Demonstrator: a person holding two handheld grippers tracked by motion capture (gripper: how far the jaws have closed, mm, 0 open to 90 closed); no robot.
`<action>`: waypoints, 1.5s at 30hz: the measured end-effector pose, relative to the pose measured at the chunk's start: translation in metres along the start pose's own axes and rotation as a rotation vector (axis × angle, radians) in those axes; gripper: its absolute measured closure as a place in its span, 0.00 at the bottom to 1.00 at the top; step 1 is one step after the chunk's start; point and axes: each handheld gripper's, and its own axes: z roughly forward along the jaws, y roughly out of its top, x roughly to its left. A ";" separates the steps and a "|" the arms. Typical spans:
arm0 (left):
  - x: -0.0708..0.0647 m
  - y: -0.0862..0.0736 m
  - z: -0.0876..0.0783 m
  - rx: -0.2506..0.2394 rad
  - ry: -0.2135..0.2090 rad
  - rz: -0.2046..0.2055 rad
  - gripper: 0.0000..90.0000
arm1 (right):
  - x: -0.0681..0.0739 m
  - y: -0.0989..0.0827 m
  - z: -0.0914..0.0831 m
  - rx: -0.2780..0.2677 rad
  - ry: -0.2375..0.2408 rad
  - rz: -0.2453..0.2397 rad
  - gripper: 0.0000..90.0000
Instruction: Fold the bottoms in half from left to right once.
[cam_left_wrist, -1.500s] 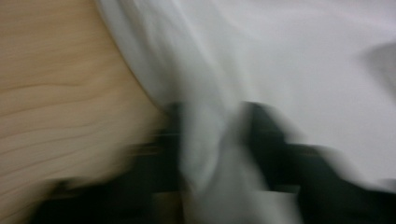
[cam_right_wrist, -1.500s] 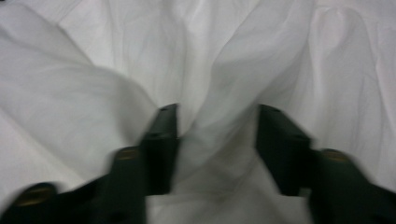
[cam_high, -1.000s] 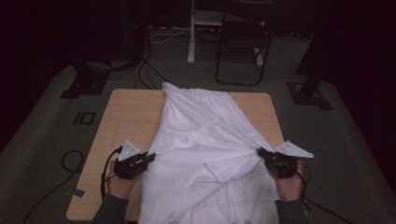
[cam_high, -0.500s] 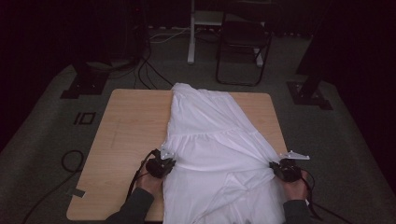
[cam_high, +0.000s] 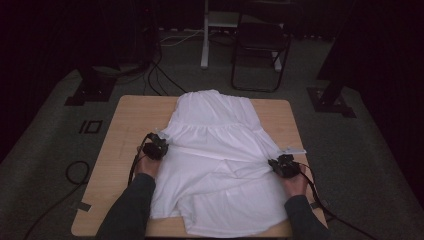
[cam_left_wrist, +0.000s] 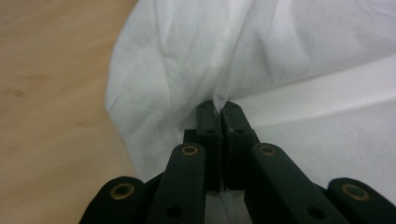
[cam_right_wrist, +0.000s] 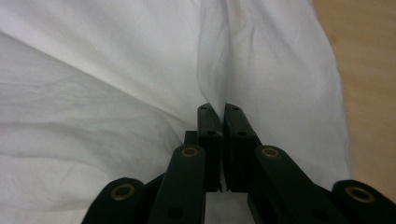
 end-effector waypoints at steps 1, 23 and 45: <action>0.004 0.003 0.004 -0.006 0.010 -0.021 0.98 | 0.001 0.005 0.005 0.000 -0.003 -0.001 0.96; 0.009 -0.040 -0.066 -0.148 -0.098 -0.097 0.61 | 0.082 0.058 -0.017 -0.116 0.059 -0.093 0.46; -0.015 -0.138 -0.149 -0.128 -0.222 -0.091 0.54 | 0.050 0.011 -0.060 -0.092 0.096 -0.092 0.98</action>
